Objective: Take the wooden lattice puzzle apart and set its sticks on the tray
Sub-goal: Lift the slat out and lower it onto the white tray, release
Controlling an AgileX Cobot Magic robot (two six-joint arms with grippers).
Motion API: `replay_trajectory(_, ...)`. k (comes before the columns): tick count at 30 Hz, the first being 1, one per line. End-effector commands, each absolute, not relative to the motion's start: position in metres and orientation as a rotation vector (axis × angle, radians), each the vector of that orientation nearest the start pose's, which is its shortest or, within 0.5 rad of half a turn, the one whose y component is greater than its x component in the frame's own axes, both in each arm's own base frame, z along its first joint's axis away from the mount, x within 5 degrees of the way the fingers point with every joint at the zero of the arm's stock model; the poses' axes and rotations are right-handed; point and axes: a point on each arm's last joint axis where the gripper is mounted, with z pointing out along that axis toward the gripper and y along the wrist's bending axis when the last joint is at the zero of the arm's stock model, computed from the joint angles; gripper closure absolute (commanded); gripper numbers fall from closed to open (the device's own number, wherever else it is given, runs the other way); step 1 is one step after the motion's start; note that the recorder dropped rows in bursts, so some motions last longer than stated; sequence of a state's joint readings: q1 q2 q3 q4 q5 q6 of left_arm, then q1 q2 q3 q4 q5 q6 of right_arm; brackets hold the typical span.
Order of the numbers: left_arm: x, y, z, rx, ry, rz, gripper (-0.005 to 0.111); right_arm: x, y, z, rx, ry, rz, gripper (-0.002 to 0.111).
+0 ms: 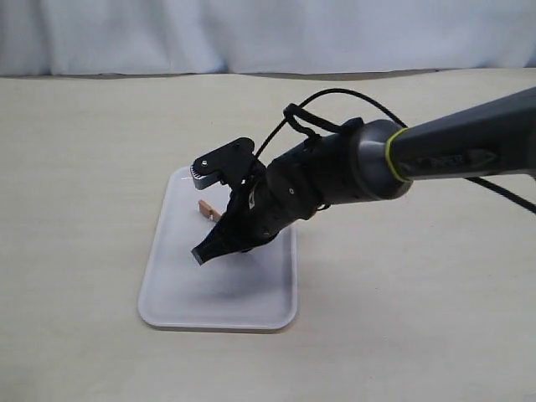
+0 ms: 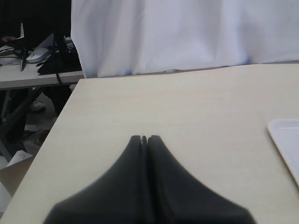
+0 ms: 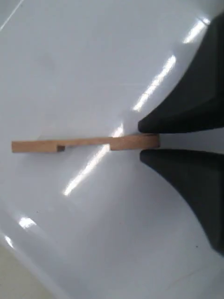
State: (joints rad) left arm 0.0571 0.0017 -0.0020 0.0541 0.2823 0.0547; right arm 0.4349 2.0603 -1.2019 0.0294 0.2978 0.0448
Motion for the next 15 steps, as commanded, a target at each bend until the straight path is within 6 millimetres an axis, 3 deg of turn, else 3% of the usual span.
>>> replay_trajectory(1, 0.055, 0.005, 0.189, 0.026, 1.755, 0.136, 0.107, 0.372, 0.175, 0.138, -0.472, 2.614, 0.192, 0.073)
replay_trajectory(5, 0.055, 0.005, 0.188, 0.026, 1.762, 0.136, 0.107, 0.369, 0.179, 0.17, -0.545, 2.629, 0.18, 0.057)
replay_trajectory(11, 0.055, 0.004, 0.188, 0.04, 1.762, 0.125, 0.107, 0.354, 0.175, 0.231, -0.595, 2.561, 0.184, 0.056)
replay_trajectory(15, 0.055, 0.004, 0.188, 0.046, 1.761, 0.12, 0.107, 0.345, 0.16, 0.262, -0.621, 2.5, 0.102, 0.056)
